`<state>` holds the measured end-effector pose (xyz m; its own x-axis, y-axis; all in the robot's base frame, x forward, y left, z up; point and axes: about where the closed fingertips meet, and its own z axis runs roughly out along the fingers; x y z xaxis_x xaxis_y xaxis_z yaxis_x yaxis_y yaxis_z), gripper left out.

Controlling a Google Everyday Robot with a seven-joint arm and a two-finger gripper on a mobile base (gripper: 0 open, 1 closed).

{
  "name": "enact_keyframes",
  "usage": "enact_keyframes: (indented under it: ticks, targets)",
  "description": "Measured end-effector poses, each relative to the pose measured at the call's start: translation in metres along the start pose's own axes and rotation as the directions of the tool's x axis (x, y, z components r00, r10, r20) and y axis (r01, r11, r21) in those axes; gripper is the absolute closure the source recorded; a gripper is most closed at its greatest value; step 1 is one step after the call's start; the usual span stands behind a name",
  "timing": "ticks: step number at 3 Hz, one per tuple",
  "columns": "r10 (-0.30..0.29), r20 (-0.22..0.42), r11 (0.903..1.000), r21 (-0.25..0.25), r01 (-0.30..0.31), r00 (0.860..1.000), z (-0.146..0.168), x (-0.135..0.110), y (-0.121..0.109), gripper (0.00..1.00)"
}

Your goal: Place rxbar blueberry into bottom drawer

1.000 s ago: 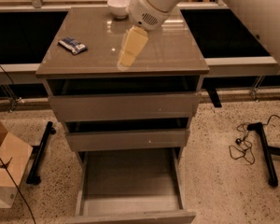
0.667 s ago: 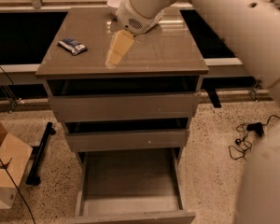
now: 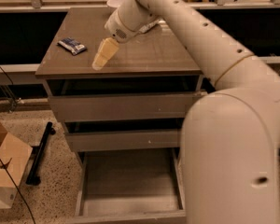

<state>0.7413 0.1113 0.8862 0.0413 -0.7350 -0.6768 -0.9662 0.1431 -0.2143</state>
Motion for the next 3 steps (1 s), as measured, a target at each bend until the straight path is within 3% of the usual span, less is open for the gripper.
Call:
enact_keyframes:
  ticks: [2,3]
  targets:
    - [0.054,0.070,0.9958,-0.078,-0.049,0.996,0.063,0.003,-0.032,0.00]
    - [0.054,0.071,0.9958,-0.078,-0.049,0.996,0.063,0.003,-0.032,0.00]
